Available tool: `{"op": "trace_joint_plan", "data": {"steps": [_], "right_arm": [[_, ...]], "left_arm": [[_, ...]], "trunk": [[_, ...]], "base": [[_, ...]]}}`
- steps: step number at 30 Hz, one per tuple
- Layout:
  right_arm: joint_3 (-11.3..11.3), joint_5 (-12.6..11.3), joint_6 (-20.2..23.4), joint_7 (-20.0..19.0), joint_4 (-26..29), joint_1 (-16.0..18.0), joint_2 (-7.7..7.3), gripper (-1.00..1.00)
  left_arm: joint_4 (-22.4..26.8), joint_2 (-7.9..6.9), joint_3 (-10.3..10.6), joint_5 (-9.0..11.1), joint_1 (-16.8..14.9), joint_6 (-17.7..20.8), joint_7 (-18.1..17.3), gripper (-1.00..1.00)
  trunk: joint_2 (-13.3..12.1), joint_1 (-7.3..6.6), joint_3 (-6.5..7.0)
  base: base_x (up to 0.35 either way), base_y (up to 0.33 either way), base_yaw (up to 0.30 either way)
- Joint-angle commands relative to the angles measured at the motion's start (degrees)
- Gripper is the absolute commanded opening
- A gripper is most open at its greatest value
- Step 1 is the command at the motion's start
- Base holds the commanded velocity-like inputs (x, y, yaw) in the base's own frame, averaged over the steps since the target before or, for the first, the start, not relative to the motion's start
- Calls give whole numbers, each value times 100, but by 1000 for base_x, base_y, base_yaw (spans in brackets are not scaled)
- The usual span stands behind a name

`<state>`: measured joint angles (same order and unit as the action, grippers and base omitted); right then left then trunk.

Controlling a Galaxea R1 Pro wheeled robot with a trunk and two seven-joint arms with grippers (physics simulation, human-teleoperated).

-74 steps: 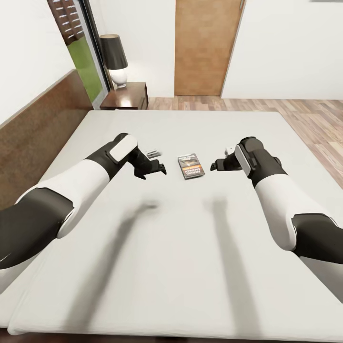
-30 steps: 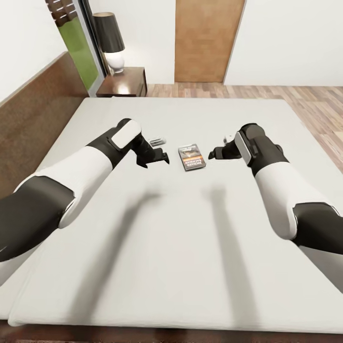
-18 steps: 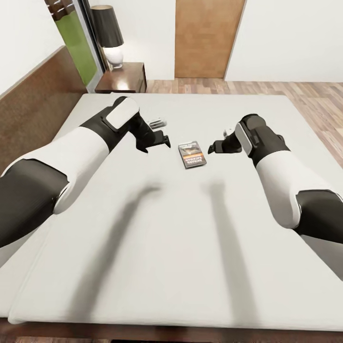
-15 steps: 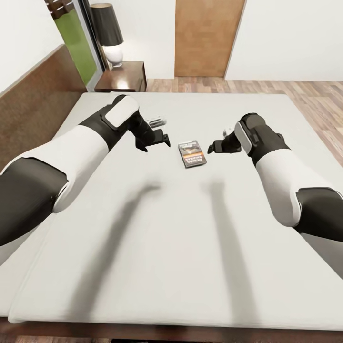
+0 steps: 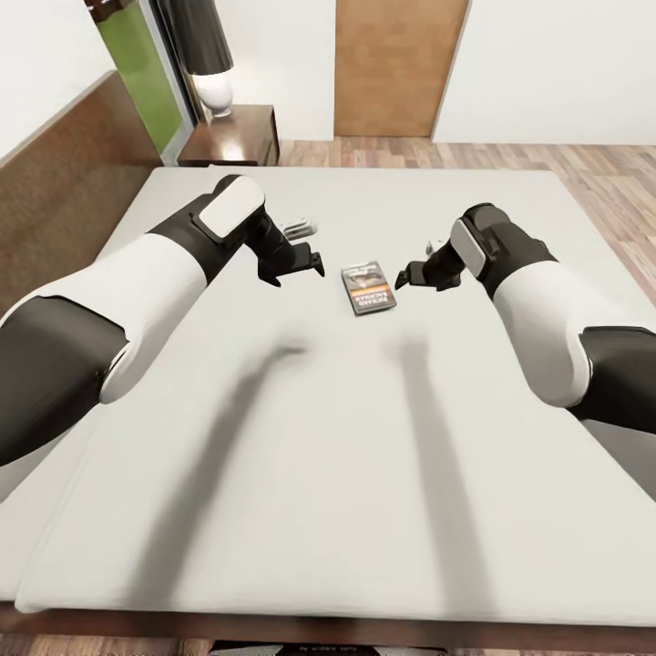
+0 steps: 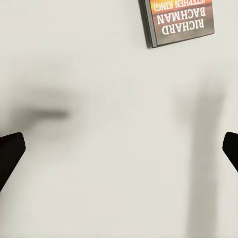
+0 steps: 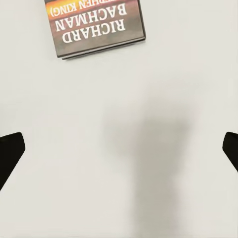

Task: In the bedroom, move the book from the bed onto either nightstand, and place the two sandals side by side next to the bed.

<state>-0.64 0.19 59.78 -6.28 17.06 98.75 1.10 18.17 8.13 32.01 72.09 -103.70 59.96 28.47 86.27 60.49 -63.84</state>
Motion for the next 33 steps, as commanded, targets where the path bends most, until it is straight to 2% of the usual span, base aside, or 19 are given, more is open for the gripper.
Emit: {"op": "trace_joint_plan", "data": {"steps": [1,11,14,17,22,27,33], "right_arm": [[-53,6,22,-13,-86,70,1,100],[-235,0,22,-15,-406,329,3,100],[-325,0,22,-14,-436,389,4,100],[-511,-1,22,-14,-469,549,4,100],[-633,3,22,-14,-494,731,12,100],[-703,6,22,-14,-507,896,92,100],[-722,27,22,-14,-502,981,196,100]], "left_arm": [[4,-1,35,63,-8,4,49,100],[19,-8,29,81,-16,4,70,100],[29,-10,29,140,-19,4,70,100],[48,-12,36,310,-28,4,70,100],[62,-8,47,460,-32,4,74,100],[72,-6,55,555,-40,4,77,100],[78,-11,62,575,-43,4,78,100]], "trunk": [[2,0,-13],[2,0,-105],[2,0,-133],[2,0,-161],[2,0,-207],[2,0,-254],[2,0,-309]], "base": [[0,0,0],[0,0,0],[0,0,0],[0,0,0],[0,0,0],[0,0,0],[0,0,0]]}}
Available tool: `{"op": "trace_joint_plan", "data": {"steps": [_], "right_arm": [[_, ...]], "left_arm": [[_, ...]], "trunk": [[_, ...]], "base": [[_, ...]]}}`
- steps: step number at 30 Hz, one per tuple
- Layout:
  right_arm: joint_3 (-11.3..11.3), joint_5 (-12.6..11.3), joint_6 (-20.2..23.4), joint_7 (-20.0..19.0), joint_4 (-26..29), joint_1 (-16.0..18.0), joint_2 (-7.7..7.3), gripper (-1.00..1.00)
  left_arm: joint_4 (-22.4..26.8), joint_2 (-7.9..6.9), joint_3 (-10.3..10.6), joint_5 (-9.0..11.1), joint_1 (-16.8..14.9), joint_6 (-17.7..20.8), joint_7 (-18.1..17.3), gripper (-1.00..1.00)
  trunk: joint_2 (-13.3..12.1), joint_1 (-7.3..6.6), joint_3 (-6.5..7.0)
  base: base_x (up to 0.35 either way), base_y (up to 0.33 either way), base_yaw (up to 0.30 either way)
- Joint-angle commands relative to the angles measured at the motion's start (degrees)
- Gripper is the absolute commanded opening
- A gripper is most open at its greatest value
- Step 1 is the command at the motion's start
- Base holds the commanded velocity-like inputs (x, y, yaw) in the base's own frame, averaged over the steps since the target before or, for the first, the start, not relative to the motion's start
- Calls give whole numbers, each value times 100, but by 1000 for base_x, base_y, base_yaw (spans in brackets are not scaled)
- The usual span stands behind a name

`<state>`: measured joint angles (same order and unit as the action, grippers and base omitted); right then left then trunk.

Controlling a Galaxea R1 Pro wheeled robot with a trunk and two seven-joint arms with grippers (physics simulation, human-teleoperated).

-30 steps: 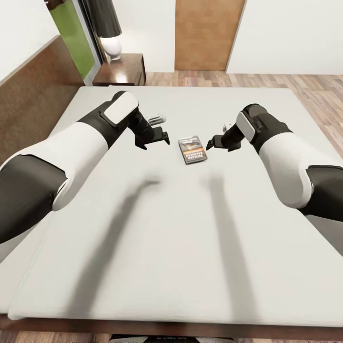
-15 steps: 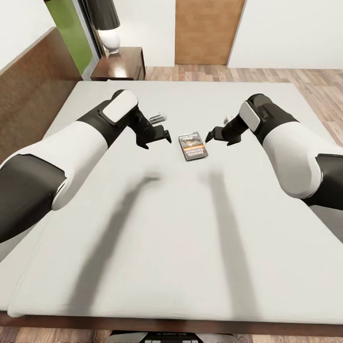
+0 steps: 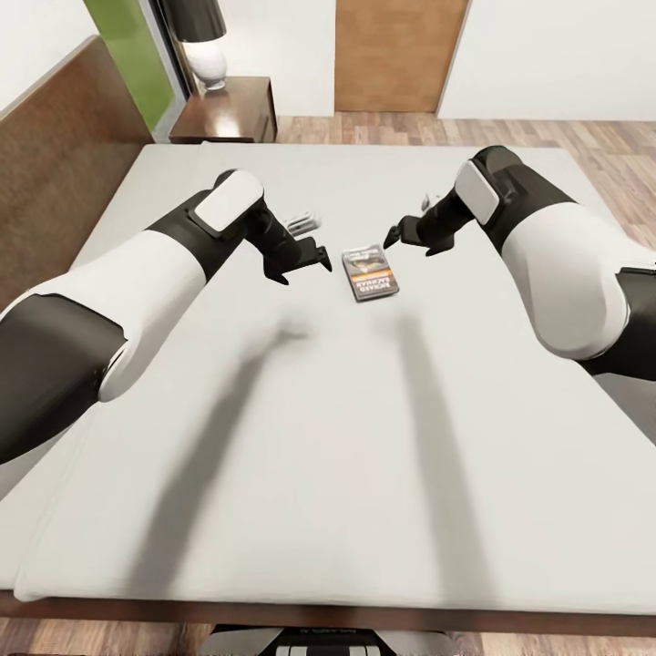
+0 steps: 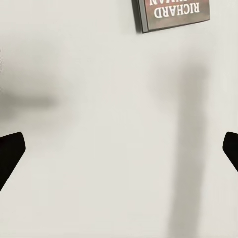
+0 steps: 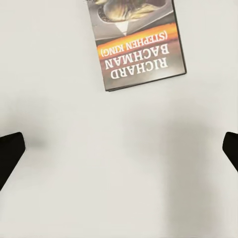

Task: In the bedroom, move the book from the bed onto either nightstand, and place the two sandals side by side next to the bed.

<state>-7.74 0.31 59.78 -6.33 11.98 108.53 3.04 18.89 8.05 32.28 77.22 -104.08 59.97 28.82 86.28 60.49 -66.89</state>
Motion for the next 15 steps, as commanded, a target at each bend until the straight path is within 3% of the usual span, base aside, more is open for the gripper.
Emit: {"op": "trace_joint_plan", "data": {"steps": [1,15], "right_arm": [[-16,21,22,-5,11,22,30,100],[42,69,22,200,65,189,194,100]], "left_arm": [[4,-5,36,59,-5,3,44,100],[-14,-20,59,22,-20,3,46,100]], "trunk": [[2,0,-13],[2,0,-142]], "base": [[0,0,0],[0,0,0]]}}
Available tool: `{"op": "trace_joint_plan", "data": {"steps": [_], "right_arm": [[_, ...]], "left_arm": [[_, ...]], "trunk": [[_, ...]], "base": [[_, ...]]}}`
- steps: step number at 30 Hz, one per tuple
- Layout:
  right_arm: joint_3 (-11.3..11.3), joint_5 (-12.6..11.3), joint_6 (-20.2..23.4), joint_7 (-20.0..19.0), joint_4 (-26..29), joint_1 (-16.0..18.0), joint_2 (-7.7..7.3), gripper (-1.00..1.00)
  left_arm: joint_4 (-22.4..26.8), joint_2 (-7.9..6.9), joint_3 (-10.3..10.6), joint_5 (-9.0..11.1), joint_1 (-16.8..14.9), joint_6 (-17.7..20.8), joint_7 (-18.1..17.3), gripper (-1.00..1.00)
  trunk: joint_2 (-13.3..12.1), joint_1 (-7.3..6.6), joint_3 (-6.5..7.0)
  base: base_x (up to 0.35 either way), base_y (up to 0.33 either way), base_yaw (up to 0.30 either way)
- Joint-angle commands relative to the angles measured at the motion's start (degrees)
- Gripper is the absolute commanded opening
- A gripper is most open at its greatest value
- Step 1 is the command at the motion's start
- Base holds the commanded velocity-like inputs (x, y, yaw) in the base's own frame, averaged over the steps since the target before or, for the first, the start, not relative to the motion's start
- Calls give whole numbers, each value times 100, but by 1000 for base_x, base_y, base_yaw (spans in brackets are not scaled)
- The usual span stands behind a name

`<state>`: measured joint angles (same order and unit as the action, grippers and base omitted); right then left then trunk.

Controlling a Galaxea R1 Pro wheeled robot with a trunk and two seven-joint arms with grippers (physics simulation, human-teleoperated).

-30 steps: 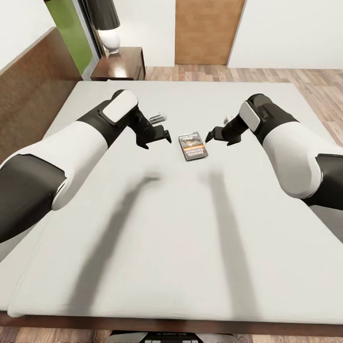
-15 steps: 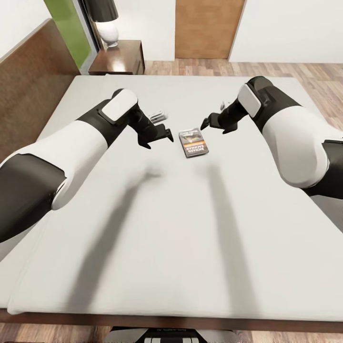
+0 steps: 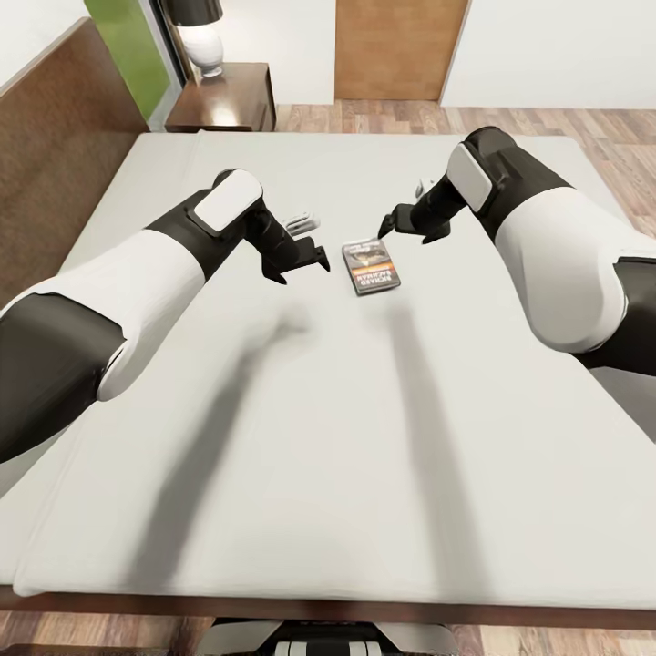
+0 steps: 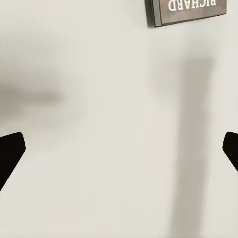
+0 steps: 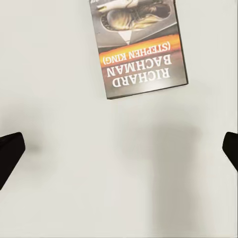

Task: In the bedroom, move the book from the bed onto either nightstand, and place the two sandals side by side next to the bed.

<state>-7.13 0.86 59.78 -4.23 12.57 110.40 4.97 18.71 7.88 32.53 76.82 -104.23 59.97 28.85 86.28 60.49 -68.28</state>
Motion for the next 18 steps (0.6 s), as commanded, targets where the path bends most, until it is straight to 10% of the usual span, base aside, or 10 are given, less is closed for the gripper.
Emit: {"op": "trace_joint_plan", "data": {"steps": [1,18], "right_arm": [[-18,14,22,-10,6,3,2,100],[-8,-25,22,867,40,151,161,100]], "left_arm": [[5,-3,35,62,-5,3,44,100],[-30,-22,49,48,-189,-55,211,100]], "trunk": [[2,0,-13],[2,0,-170]], "base": [[0,0,0],[0,0,0]]}}
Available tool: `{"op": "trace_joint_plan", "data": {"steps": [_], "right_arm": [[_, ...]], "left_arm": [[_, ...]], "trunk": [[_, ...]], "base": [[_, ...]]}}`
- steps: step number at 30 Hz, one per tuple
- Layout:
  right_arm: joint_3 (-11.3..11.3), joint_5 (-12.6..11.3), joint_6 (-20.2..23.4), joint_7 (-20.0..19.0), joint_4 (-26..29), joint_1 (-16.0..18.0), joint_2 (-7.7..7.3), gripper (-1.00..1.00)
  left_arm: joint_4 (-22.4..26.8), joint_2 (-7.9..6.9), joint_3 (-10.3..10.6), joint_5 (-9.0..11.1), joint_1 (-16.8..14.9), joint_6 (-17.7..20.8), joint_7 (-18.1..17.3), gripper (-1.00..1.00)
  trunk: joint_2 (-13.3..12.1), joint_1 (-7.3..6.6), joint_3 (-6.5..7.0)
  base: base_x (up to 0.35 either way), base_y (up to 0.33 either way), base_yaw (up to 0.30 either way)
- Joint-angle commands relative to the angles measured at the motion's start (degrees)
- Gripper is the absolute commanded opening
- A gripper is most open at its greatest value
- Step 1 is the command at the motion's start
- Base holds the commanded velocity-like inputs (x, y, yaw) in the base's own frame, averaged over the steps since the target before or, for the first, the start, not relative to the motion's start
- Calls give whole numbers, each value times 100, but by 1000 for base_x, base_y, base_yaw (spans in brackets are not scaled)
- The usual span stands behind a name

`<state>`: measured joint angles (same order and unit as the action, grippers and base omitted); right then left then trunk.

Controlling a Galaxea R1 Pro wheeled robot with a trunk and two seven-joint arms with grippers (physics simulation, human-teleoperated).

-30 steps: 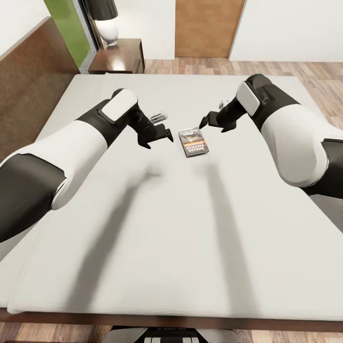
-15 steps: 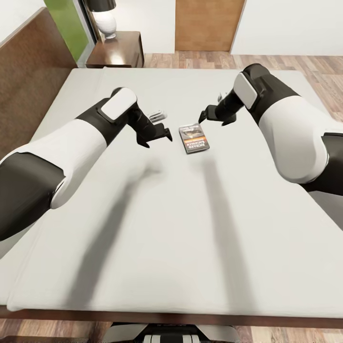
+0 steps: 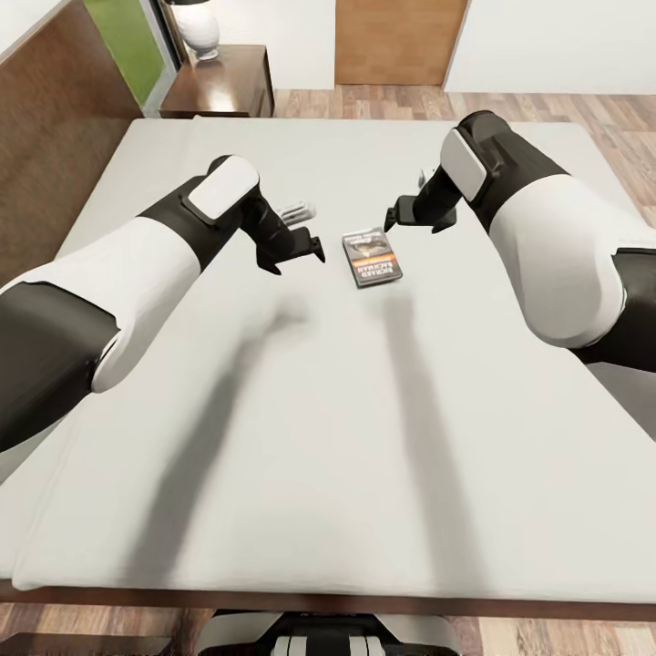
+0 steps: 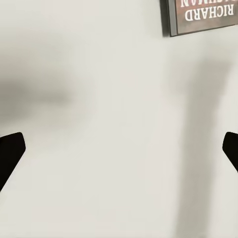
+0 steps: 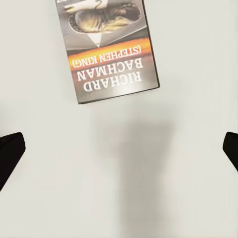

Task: In the bedroom, move the book from the bed onto either nightstand, and place the two sandals side by side next to the bed.

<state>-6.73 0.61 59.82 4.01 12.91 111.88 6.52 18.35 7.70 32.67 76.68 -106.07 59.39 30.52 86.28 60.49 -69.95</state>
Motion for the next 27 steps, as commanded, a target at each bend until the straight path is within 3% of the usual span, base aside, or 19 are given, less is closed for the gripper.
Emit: {"op": "trace_joint_plan", "data": {"steps": [1,27], "right_arm": [[-49,1,18,43,6,3,5,100],[-45,-24,18,111,1,7,-4,100]], "left_arm": [[5,-3,35,62,-5,3,44,100],[47,7,32,36,-137,-119,75,100]], "trunk": [[2,0,-13],[2,0,-253]], "base": [[0,0,0],[0,0,0]]}}
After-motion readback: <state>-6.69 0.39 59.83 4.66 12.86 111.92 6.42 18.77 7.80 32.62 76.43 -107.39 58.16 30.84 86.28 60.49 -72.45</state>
